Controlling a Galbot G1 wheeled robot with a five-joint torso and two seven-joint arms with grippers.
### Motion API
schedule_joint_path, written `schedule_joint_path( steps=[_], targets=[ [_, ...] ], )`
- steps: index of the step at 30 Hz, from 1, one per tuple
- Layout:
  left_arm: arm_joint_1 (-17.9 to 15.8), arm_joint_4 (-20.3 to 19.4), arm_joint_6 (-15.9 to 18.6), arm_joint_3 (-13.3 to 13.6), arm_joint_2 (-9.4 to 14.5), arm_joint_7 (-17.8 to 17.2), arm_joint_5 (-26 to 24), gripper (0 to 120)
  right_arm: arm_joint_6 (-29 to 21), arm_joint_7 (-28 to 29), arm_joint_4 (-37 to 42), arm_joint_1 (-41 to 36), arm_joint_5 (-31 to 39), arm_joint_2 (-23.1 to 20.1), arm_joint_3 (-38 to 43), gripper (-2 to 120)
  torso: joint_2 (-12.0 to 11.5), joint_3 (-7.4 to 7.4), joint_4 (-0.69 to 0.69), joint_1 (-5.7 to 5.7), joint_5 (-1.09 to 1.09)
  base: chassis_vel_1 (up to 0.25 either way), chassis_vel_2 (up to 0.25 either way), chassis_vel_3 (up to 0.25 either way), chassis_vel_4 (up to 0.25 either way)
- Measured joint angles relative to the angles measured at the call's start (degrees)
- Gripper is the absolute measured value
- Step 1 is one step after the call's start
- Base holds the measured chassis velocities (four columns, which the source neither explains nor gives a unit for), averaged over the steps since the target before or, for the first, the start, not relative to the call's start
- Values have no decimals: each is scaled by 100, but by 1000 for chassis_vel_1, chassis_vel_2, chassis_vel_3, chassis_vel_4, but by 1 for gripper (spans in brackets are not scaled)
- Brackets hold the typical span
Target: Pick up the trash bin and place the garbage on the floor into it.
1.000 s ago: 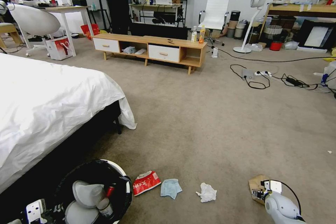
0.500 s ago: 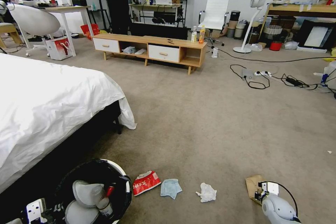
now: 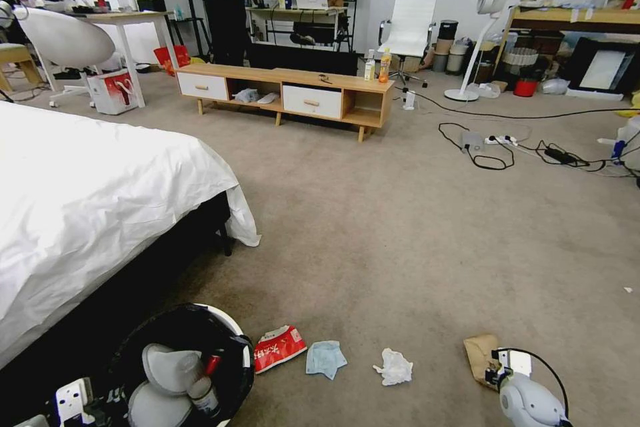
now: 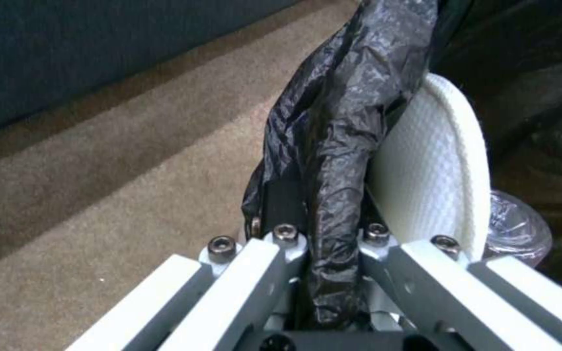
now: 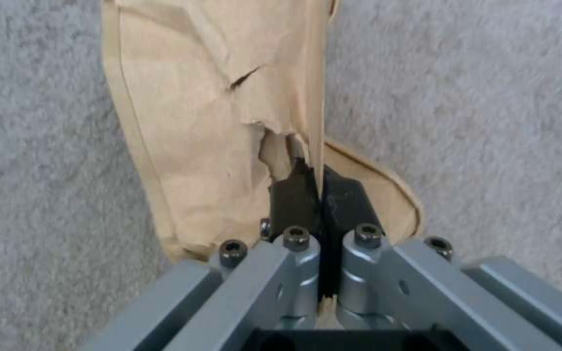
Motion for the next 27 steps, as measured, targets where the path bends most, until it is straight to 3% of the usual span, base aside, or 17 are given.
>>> schedule_joint_path(
  steps=[17,27],
  targets=[
    [17,-127,6,89,-18,-12,21,2,414,46,720,-523,-98,-408,356,0,0,0,-1,0,0,0,0,0,0],
    [-37,-139,46,194,10,-35,12,2,508,142,1994,-1060,-39,-742,711,0,0,0,0,0,-1,0,0,0,0]
  ],
)
